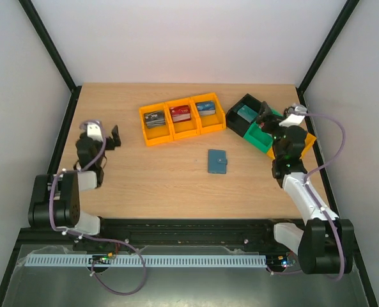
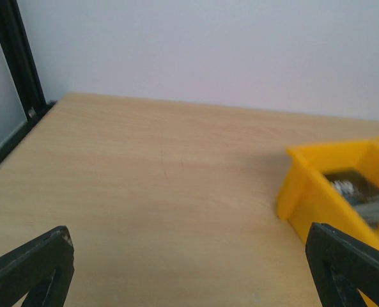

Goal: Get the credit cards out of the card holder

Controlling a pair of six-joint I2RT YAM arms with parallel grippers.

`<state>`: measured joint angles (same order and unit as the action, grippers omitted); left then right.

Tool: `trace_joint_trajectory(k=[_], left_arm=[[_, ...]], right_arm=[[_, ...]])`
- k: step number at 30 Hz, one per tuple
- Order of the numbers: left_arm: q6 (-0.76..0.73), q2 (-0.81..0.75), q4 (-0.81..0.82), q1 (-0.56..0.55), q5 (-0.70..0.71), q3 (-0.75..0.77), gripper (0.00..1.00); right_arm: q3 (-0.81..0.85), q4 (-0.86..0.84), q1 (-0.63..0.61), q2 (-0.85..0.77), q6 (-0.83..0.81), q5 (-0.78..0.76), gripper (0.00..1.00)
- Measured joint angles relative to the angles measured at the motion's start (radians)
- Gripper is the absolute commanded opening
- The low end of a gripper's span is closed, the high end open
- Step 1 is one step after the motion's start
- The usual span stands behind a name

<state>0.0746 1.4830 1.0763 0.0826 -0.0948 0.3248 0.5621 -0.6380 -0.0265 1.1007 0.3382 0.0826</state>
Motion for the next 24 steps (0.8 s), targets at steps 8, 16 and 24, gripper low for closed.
trace_joint_trajectory(k=[8,16,24], left_arm=[[-0.003,-0.098,-0.652,0.135,-0.161,0.534,0.99],[-0.069,-0.099,-1.205,0.14,-0.437,0.869,0.99],[-0.05,-0.142,-1.369,0.111,-0.639,0.796,1.0]], right_arm=[[0.151,0.419,-0.138,0.137,0.116,0.211,0.51],[0.222,0.7,-0.224,0.388,0.152,0.233,0.45],[0.303,0.755,-0.223,0.583,0.154,0.34,0.39]])
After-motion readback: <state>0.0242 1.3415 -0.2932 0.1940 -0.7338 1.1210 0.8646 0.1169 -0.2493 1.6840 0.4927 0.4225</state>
